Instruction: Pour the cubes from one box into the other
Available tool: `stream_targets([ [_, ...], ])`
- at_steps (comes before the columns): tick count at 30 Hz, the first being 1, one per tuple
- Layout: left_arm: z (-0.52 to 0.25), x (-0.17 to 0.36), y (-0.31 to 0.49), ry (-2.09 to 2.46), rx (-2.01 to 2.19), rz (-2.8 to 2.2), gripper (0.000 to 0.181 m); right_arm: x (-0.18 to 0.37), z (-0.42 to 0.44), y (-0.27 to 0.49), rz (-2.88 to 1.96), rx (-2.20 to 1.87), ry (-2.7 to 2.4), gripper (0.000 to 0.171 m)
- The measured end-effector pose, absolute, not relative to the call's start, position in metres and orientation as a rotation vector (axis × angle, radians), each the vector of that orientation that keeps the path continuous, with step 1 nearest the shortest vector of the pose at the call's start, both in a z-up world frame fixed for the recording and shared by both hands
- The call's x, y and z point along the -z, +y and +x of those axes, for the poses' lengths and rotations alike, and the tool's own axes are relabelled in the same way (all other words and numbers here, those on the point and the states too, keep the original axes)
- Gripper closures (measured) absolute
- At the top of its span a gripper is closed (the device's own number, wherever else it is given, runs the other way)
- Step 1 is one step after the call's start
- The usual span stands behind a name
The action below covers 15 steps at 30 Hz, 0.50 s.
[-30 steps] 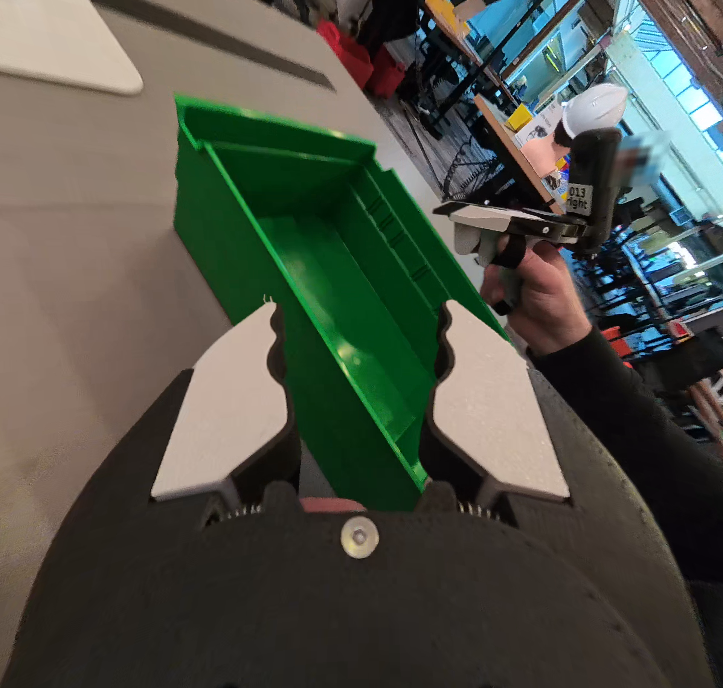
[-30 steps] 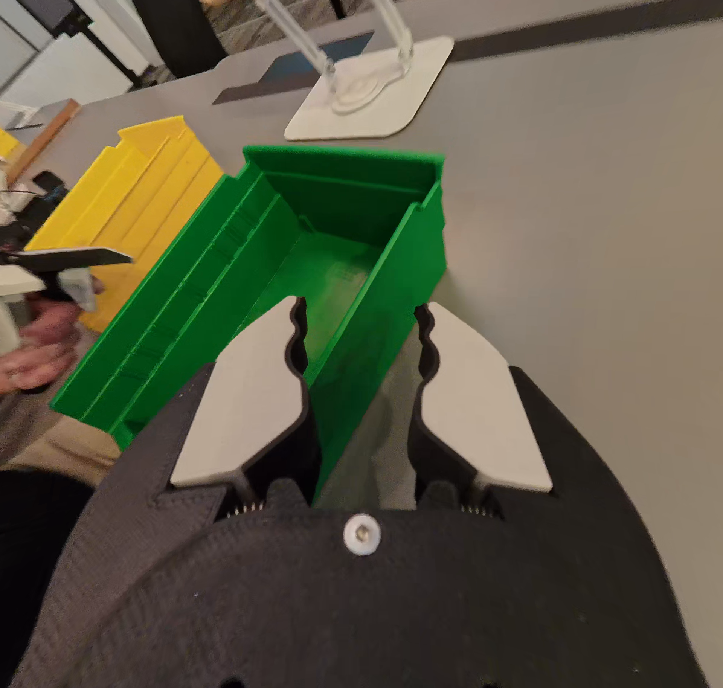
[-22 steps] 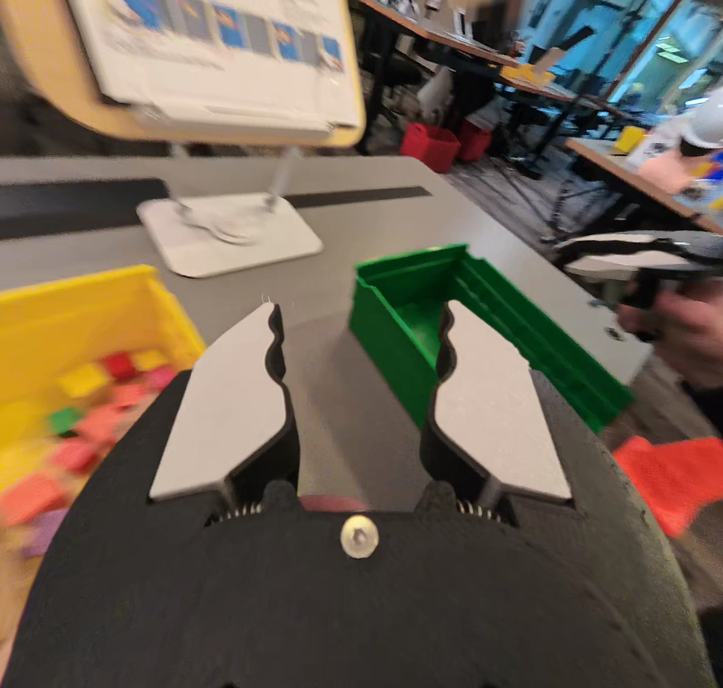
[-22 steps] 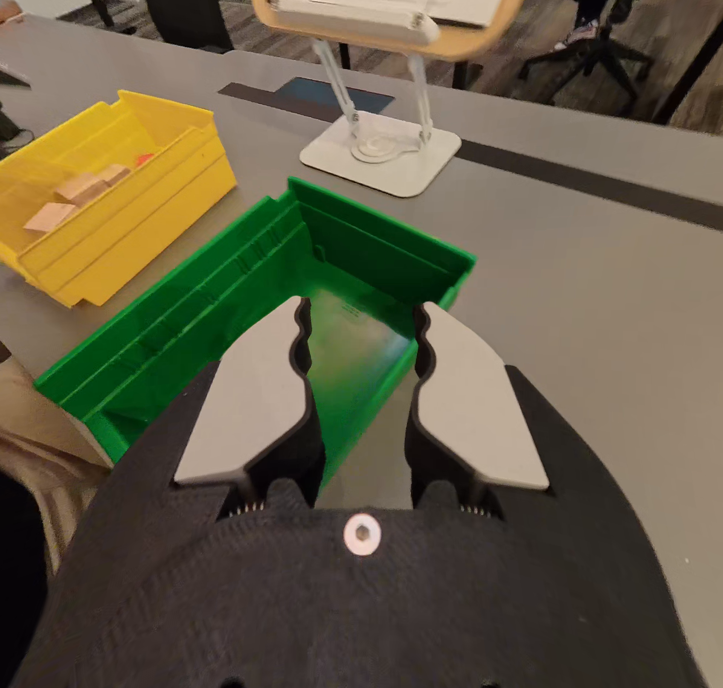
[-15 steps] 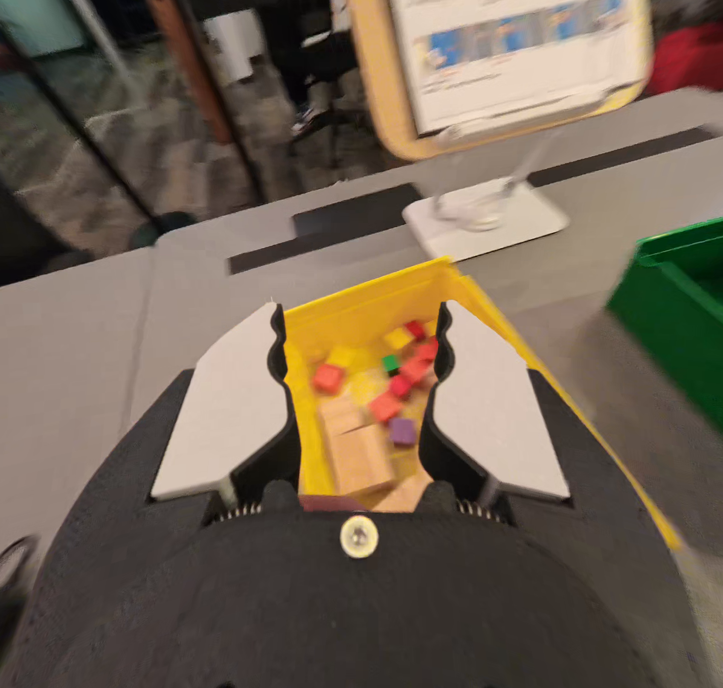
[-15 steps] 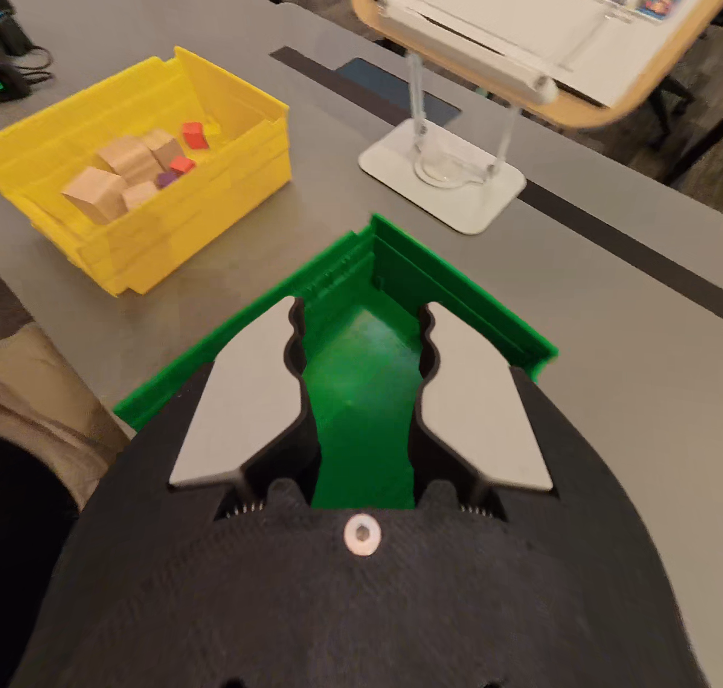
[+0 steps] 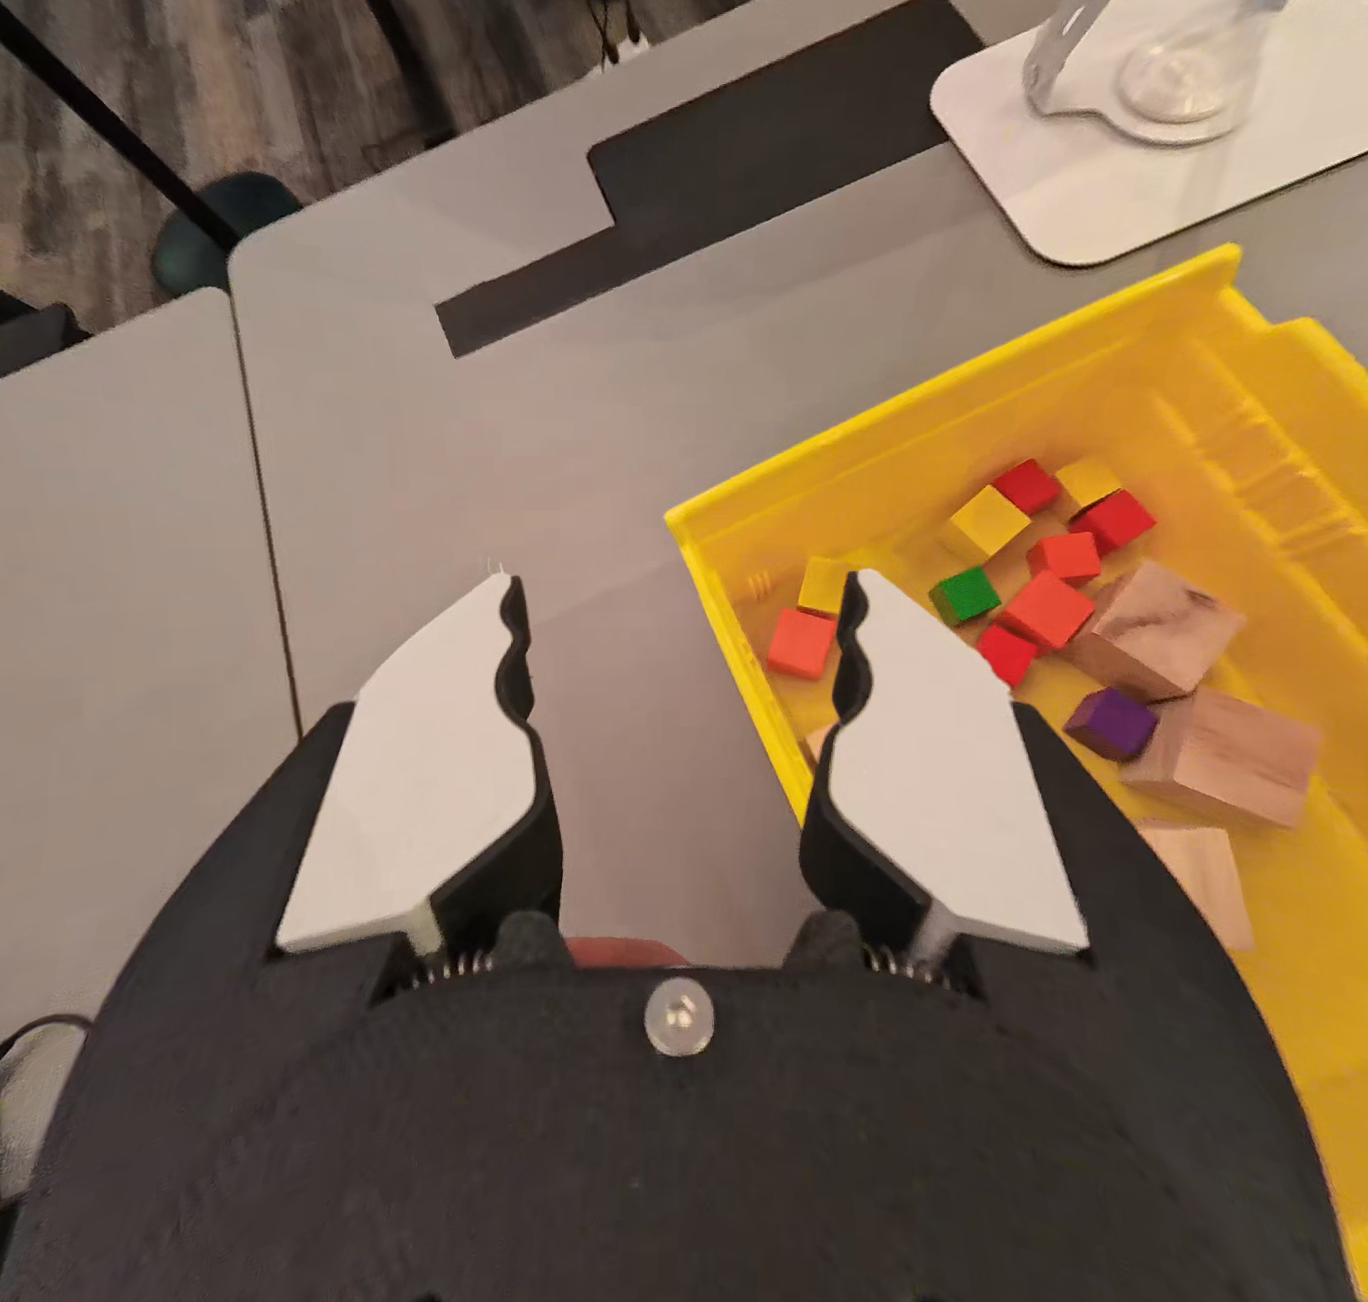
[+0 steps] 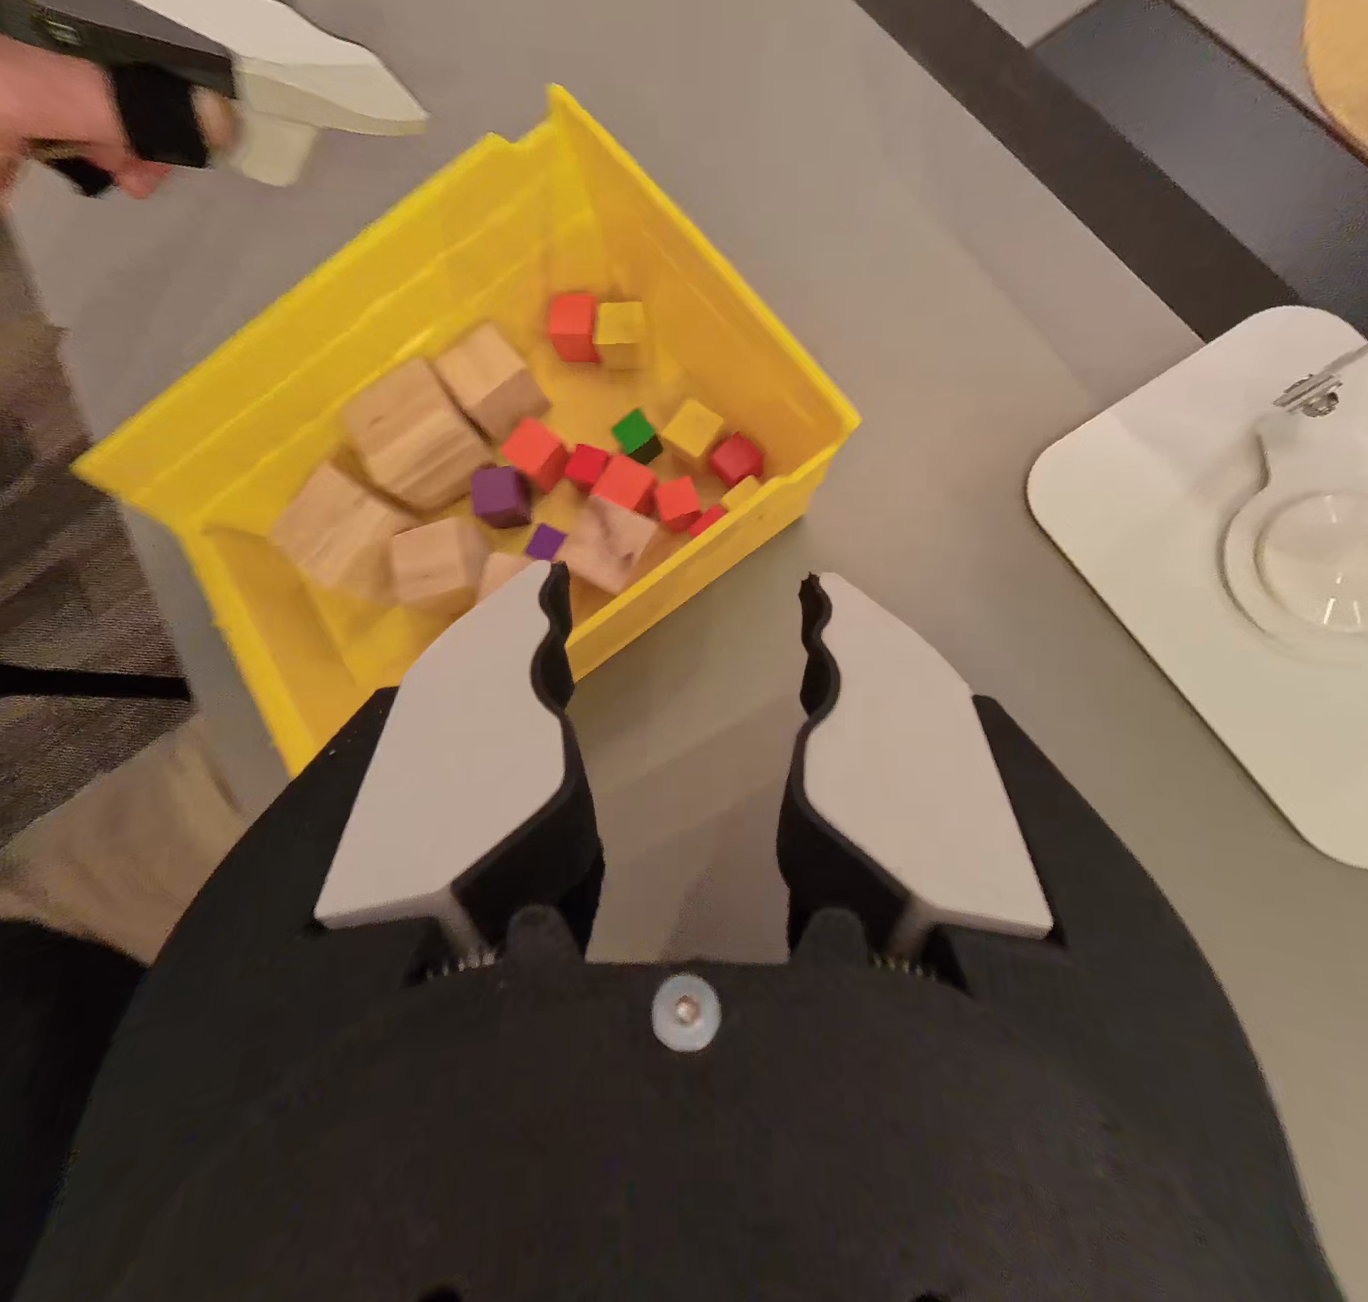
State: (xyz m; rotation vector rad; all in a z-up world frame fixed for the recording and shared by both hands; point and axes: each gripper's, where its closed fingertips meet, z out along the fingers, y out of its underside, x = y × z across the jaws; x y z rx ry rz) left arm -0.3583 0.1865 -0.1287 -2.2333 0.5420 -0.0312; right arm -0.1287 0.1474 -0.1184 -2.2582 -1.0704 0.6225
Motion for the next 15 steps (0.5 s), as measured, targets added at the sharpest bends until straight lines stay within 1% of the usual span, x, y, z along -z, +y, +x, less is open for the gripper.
stream_targets([
  [3, -0.355, 0.143, 0.203, 0.587, 0.069, -2.286, 0.102, 0.145, -0.146, 0.177, -2.345, -0.590, -1.070, 0.115],
  [5, -0.353, 0.161, 0.208, 0.651, 0.085, -2.377, 0.101, 0.158, -0.152, 0.194, -2.389, -0.550, -1.070, 0.115],
  [7, -0.353, 0.175, 0.213, 0.705, 0.067, -2.426, 0.106, 0.168, -0.157, 0.207, -2.422, -0.527, -1.060, 0.119],
  [8, -0.358, 0.185, 0.214, 0.733, 0.029, -2.474, 0.106, 0.175, -0.159, 0.211, -2.447, -0.511, -1.067, 0.121],
  [9, -0.359, 0.194, 0.213, 0.755, 0.030, -2.516, 0.101, 0.183, -0.159, 0.213, -2.488, -0.498, -1.085, 0.121],
  [10, -0.354, 0.197, 0.215, 0.761, 0.079, -2.526, 0.108, 0.193, -0.160, 0.213, -2.536, -0.491, -1.108, 0.122],
  [12, -0.348, 0.204, 0.218, 0.774, 0.120, -2.556, 0.119, 0.208, -0.163, 0.213, -2.605, -0.517, -1.116, 0.132],
  [13, -0.346, 0.210, 0.218, 0.790, 0.133, -2.581, 0.120, 0.212, -0.166, 0.213, -2.627, -0.552, -1.106, 0.138],
  [14, -0.343, 0.214, 0.219, 0.802, 0.156, -2.596, 0.134, 0.212, -0.169, 0.215, -2.637, -0.600, -1.080, 0.143],
  [15, -0.346, 0.217, 0.222, 0.786, 0.118, -2.612, 0.139, 0.213, -0.168, 0.216, -2.648, -0.612, -1.072, 0.149],
])
